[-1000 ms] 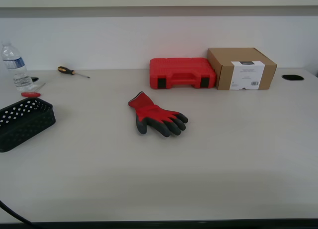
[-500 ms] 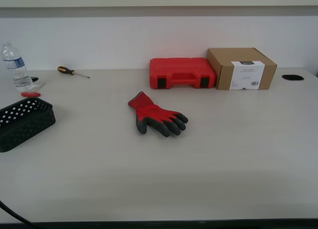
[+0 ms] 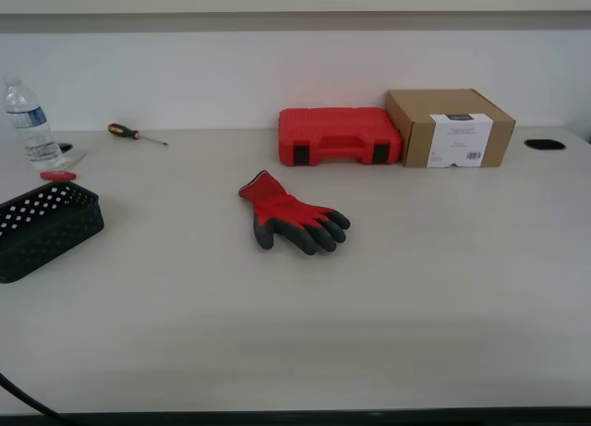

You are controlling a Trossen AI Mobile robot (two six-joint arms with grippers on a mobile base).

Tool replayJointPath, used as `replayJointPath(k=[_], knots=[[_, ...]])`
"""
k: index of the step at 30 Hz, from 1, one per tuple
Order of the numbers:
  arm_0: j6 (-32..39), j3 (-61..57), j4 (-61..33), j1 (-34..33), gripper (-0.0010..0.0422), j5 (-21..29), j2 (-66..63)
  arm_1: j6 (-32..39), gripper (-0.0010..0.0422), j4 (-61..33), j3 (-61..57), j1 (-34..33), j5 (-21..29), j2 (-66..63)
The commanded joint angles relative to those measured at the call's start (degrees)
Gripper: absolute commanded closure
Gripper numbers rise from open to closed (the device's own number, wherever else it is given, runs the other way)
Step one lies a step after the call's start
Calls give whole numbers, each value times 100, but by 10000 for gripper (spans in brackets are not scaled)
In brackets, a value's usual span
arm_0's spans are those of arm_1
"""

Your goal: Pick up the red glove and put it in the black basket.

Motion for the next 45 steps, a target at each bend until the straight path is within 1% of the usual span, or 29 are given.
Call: replayJointPath(k=[1,2,5,8,10,13,16,18,19,20,22,24,27,30,34,37,40,42,45], knots=[[15,7,22,-2,412,0,-2,-28,413,-1078,754,-214,393,1211],[15,7,20,-2,412,0,-2,72,413,-1384,1073,-299,439,1716],[15,7,0,0,412,-2,-2,214,413,-1853,1963,-470,1036,2988],[13,7,-2,0,412,0,-2,236,413,-2133,2741,-625,1075,4050],[15,7,2,0,412,0,-2,278,413,-2787,3294,-761,1091,4684],[15,7,2,0,412,-2,-2,800,413,-3875,3995,-1040,931,5423],[15,7,4,2,412,0,-2,1340,413,-4610,4535,-1375,457,5991],[15,7,0,4,412,0,-2,1652,413,-4966,4828,-1635,33,6286],[15,7,0,2,412,0,-2,1757,413,-5101,4944,-1753,-79,6400],[15,7,0,2,412,0,-2,1794,413,-5261,5058,-1853,-146,6505],[15,7,2,4,412,0,-2,1906,412,-5628,5283,-2004,-125,6732],[13,7,2,2,412,0,-2,2184,412,-5976,5504,-2138,-122,6940],[15,7,0,2,412,0,-2,2312,408,-6172,5764,-2253,-103,7219],[15,7,-7,2,412,0,-2,2284,380,-6389,5941,-2282,-111,7375],[15,7,-2,4,412,0,-2,2188,309,-6448,6048,-2288,-256,7394],[15,7,-2,2,412,0,-2,2070,246,-6465,6135,-2315,-455,7394],[15,7,0,4,412,0,-2,1912,197,-6450,6159,-2347,-461,7394],[15,7,-2,4,412,0,-2,1816,179,-6439,6168,-2387,-490,7394],[15,7,-2,4,412,0,-2,1740,187,-6430,6166,-2465,-485,7394]])
